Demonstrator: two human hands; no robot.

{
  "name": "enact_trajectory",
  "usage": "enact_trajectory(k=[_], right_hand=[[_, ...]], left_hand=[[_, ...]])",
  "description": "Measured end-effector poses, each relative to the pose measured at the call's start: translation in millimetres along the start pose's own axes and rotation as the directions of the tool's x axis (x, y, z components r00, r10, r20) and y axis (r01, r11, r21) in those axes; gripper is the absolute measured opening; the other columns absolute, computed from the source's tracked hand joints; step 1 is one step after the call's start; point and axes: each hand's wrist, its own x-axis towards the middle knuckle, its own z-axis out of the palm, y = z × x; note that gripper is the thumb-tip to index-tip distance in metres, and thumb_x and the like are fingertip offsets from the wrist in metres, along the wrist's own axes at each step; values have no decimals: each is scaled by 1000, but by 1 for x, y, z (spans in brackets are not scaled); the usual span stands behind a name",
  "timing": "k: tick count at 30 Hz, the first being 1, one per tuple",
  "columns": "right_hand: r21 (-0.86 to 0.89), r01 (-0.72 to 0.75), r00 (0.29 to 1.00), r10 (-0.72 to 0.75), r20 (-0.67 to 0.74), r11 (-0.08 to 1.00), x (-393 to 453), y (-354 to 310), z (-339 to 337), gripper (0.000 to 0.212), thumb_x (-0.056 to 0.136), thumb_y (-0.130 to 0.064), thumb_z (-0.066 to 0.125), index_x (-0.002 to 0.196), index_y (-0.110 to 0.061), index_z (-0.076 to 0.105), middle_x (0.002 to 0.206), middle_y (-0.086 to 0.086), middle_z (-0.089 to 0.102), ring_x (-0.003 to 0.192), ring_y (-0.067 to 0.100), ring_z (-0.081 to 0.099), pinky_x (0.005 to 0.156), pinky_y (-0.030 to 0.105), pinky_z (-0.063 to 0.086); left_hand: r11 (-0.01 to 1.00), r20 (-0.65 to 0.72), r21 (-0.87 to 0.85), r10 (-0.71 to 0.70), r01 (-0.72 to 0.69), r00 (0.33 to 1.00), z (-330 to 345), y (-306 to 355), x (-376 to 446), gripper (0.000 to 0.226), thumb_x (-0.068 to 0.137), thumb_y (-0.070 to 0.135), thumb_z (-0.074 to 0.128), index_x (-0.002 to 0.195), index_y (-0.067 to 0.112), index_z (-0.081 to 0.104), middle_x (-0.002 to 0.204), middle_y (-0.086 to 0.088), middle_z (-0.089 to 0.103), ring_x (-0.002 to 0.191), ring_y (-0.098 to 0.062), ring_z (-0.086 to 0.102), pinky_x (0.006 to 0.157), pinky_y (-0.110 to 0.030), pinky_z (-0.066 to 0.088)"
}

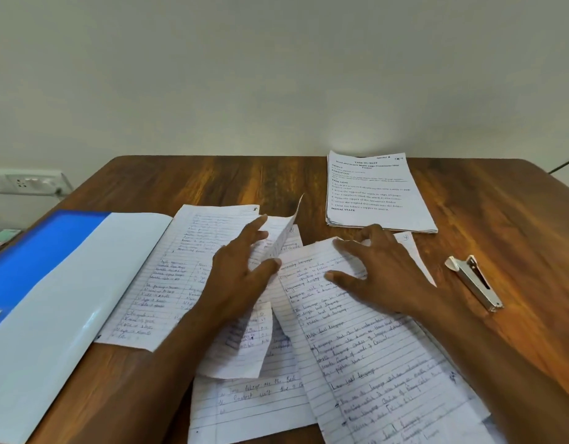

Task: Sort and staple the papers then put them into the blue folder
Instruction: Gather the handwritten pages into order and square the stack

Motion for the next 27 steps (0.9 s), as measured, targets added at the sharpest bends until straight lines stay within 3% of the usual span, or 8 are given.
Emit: enact_trajectory(k=[3,9,13,17,21,24,27], right_hand=[[-6,-16,1000,16,-13,1000,2,0,-1,111,67,-104,28,152,-36,46,140,1,42,131,22,42,103,47,48],[6,-24,999,24,-21,1000,2,-3,-3,126,57,-109,26,154,-30,44,141,0,39,133,22,40,108,48,46],[55,-40,997,44,-60,998,6,-1,0,112,64,-101,42,151,-31,48,136,-1,42,128,19,43,102,43,49],[80,-49,988,60,-141,996,11,-1,7,88,77,-88,55,145,-33,55,130,-2,47,120,17,50,92,38,53],[108,-39,986,56,-156,993,10,-1,9,86,75,-84,64,143,-34,57,131,-1,48,120,18,51,93,40,55],[111,-46,987,62,-146,993,9,-3,9,89,72,-87,62,144,-34,57,130,-3,47,120,17,49,94,39,53],[-14,-31,994,29,-105,999,5,-8,6,98,75,-95,43,150,-33,48,136,0,44,127,20,44,100,42,47]], left_hand=[[1000,-8,-4,-18,18,1000,-2,0,1,80,84,56,57,158,42,31,149,21,48,127,2,41,109,-30,28],[999,-4,-31,-42,42,999,2,-6,3,79,84,53,61,157,44,32,151,15,53,127,-2,48,106,-29,33],[999,-4,-26,-36,36,999,0,-3,3,80,83,53,59,157,42,33,152,14,53,129,-3,47,104,-25,32],[998,-21,-66,-23,22,1000,-2,2,2,78,82,49,56,157,40,36,148,14,54,128,-2,48,87,-6,29],[985,-55,-173,-28,18,998,-7,4,1,73,82,40,54,154,35,43,137,15,60,114,4,59,87,-7,41],[971,-70,-239,-40,22,997,-8,4,2,68,83,41,53,150,36,46,127,19,63,102,15,63,76,-5,46],[961,-79,-273,-56,32,995,-8,2,3,67,83,41,54,150,37,47,128,19,64,105,8,66,80,-12,48]])
